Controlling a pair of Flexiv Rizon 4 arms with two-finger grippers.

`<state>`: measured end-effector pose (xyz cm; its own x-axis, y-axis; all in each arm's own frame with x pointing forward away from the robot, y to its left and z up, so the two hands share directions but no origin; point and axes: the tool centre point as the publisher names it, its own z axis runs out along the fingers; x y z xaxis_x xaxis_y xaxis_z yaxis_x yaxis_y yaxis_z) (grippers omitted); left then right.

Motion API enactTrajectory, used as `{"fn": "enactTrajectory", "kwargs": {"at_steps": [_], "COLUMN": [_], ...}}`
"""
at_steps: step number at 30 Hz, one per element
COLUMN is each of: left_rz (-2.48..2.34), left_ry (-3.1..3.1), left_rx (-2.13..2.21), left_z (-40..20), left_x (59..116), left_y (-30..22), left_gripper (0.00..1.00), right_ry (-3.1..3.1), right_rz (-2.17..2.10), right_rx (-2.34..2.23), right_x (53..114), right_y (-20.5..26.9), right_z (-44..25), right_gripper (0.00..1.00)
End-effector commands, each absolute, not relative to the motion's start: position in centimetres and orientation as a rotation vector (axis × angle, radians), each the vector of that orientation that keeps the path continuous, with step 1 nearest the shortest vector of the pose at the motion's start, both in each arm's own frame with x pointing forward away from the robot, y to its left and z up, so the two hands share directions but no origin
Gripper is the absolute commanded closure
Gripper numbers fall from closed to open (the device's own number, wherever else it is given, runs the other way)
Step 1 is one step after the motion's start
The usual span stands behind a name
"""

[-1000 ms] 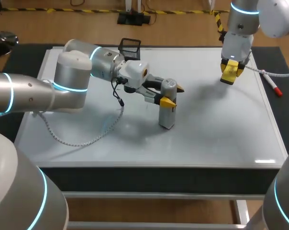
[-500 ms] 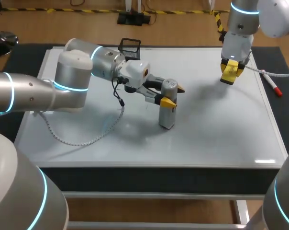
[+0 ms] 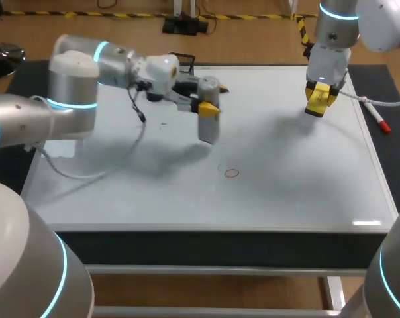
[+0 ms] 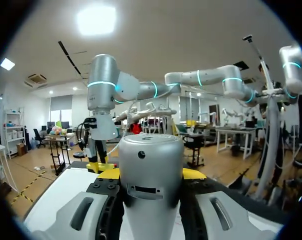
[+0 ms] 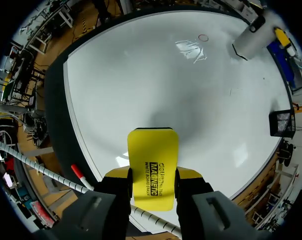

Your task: Pick up the inspection probe, press it on each red-marked spot on the whiteboard one by one, put down the probe, pick up the eraser, and wipe off all the red marks.

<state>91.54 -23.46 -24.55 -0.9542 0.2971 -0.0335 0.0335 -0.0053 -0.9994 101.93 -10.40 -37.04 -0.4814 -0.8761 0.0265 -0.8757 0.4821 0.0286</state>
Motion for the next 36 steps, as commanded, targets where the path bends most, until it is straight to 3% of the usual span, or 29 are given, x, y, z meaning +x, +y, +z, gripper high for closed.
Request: {"fn": "enactTrajectory", "kwargs": {"at_steps": [1, 22, 36], "left_rz": [2.088, 2.199, 2.242], "left_ry": [-2.16, -2.313, -2.309], "left_rx": [-0.305, 0.071, 0.106], "left_z": [-22.1, -24.7, -25.1], "left_x": [92.4, 99.5, 99.3], "left_y": [-18.1, -4.8, -1.9], "left_gripper": [1.0, 1.0, 1.0], "right_ry": [-2.668, -2.668, -2.668], "right_rz": [-0.013, -0.013, -0.013], "right_rx": [1.581, 1.581, 1.581], "right_x": [102.0, 102.0, 102.0], "right_y": [-10.4, -10.4, -10.4], "right_z": [-37.0, -37.0, -37.0], "right_gripper": [1.0, 1.0, 1.0]}}
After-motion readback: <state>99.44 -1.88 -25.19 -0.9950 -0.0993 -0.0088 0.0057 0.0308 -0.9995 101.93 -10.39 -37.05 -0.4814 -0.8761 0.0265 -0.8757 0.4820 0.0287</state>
